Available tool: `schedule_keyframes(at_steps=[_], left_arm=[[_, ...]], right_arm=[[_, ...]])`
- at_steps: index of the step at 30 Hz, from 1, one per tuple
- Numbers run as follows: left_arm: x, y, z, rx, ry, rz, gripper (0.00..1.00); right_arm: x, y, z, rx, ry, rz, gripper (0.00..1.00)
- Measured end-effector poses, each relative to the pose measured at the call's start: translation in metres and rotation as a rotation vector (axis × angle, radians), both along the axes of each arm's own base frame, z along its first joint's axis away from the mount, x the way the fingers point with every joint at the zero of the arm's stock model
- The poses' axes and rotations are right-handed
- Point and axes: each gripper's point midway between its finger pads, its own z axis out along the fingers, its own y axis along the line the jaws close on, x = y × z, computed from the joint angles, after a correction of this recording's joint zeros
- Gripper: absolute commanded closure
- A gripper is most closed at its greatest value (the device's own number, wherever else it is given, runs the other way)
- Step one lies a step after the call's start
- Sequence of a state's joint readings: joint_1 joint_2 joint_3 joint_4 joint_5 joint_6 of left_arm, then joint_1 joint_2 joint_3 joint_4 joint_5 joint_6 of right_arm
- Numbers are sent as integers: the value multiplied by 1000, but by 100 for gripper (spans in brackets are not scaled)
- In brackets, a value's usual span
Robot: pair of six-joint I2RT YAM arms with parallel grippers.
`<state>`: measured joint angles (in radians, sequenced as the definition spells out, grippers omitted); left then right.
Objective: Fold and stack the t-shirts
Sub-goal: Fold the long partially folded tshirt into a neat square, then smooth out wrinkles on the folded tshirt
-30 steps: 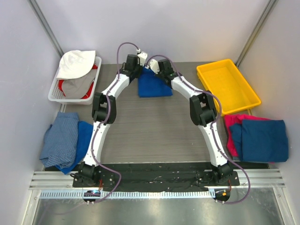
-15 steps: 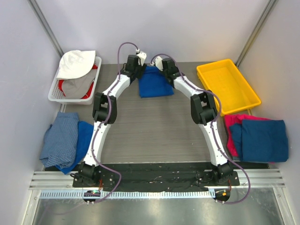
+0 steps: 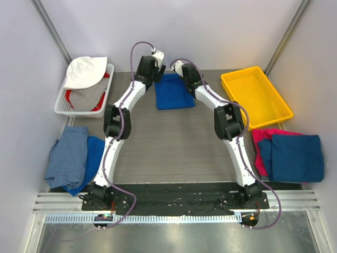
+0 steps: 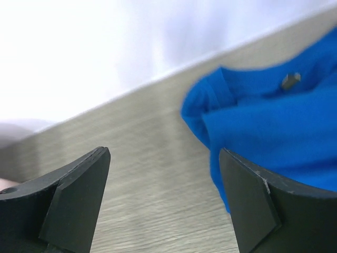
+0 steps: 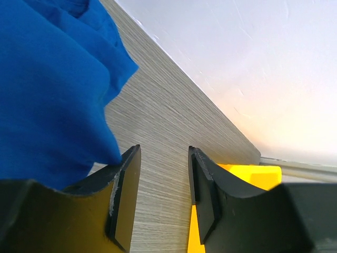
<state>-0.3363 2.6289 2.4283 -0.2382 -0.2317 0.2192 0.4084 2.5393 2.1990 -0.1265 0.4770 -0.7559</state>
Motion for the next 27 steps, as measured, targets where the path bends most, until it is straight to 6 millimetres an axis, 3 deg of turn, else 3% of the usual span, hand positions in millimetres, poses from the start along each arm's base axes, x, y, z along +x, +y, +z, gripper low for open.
schedule_keyframes(at_steps=[8, 10, 13, 14, 15, 16, 21, 23, 27], left_arm=[[-2, 1, 89, -37, -144, 21, 7], [-6, 1, 113, -50, -175, 19, 7], [-18, 3, 130, -52, -180, 16, 6], [-23, 4, 133, -51, -177, 14, 5], [-28, 5, 133, -49, -169, 13, 4], [-33, 5, 130, -46, -155, 7, 4], [-50, 5, 91, -23, -58, -21, 3], [-56, 6, 65, -8, -3, -28, 3], [-67, 8, 34, 13, 70, -37, 2]], right_arm=[[-17, -11, 1, -3, 21, -34, 52], [-23, -10, 7, 24, 27, -32, 52], [-29, -5, 25, 85, 23, -21, 50], [-31, -2, 33, 112, 17, -11, 38], [-32, 2, 41, 138, 13, -1, 23], [-34, 5, 49, 166, 7, 11, 17], [-36, 23, 60, 248, 6, 68, 14], [-38, 27, 52, 262, 29, 79, 14], [-33, 35, 34, 272, 52, 94, 14]])
